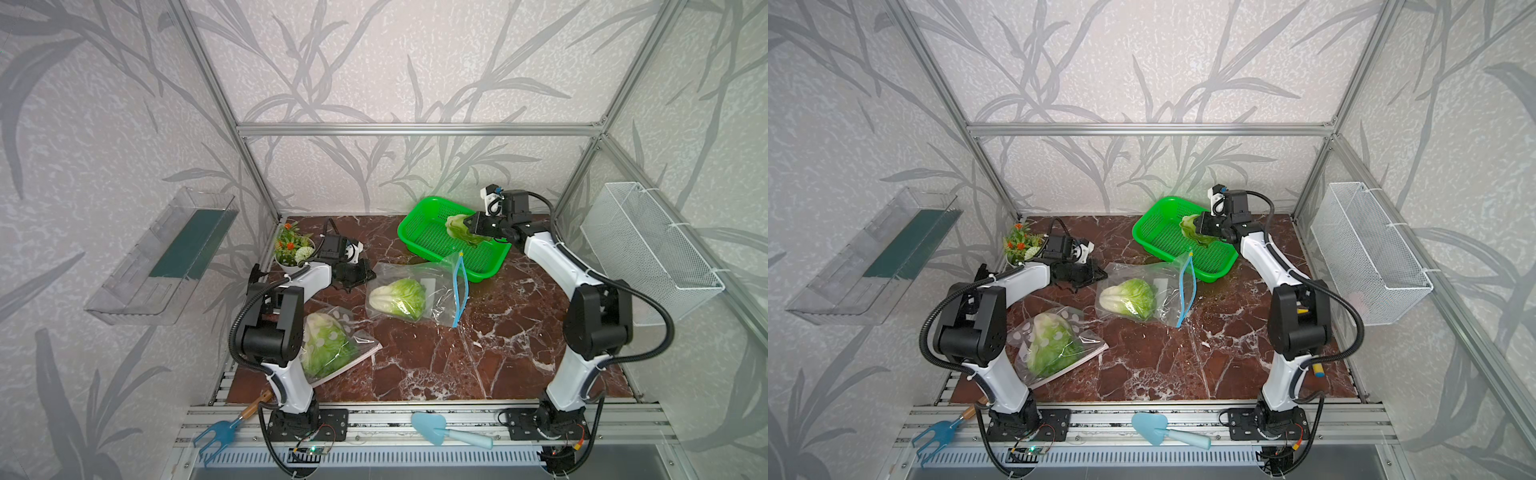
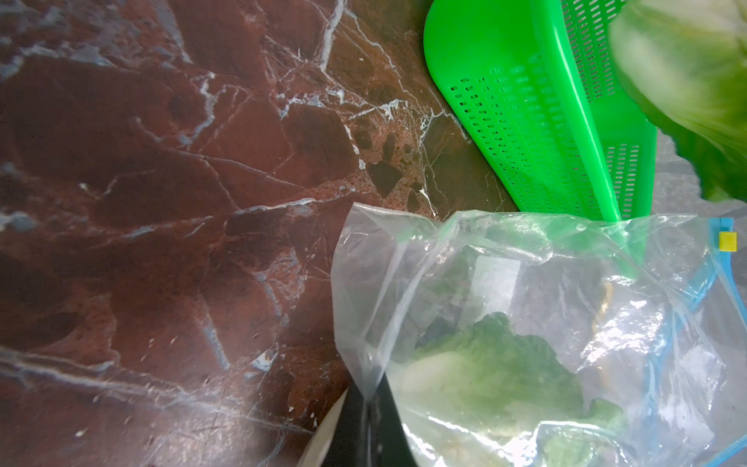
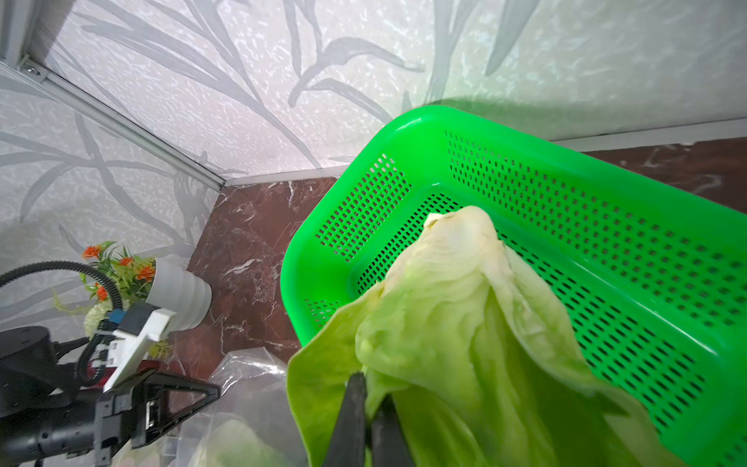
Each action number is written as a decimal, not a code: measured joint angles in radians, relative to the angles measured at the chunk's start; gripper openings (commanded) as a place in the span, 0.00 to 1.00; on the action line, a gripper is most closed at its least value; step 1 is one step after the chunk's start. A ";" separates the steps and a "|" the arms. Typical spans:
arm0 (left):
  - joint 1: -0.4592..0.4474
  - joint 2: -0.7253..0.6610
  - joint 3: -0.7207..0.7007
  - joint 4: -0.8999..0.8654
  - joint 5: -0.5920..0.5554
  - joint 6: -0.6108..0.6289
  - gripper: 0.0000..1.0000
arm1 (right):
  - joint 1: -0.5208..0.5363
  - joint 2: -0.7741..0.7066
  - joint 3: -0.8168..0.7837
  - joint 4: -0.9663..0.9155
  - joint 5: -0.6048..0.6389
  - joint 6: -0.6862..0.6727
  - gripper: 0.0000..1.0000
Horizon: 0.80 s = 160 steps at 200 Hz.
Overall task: Open the zip-top bag and take out the chinese cabbages
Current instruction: Place the Chinese cabbage in the basket.
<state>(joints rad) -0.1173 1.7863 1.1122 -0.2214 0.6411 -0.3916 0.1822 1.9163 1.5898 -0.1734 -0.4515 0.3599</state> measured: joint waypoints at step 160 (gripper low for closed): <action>0.003 0.000 0.000 0.006 0.017 0.003 0.00 | -0.073 0.044 -0.105 0.069 -0.079 0.014 0.91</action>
<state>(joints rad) -0.1146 1.7863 1.1122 -0.2153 0.6579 -0.3882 0.1093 1.9606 1.4849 -0.1040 -0.5304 0.3737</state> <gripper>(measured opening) 0.047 0.935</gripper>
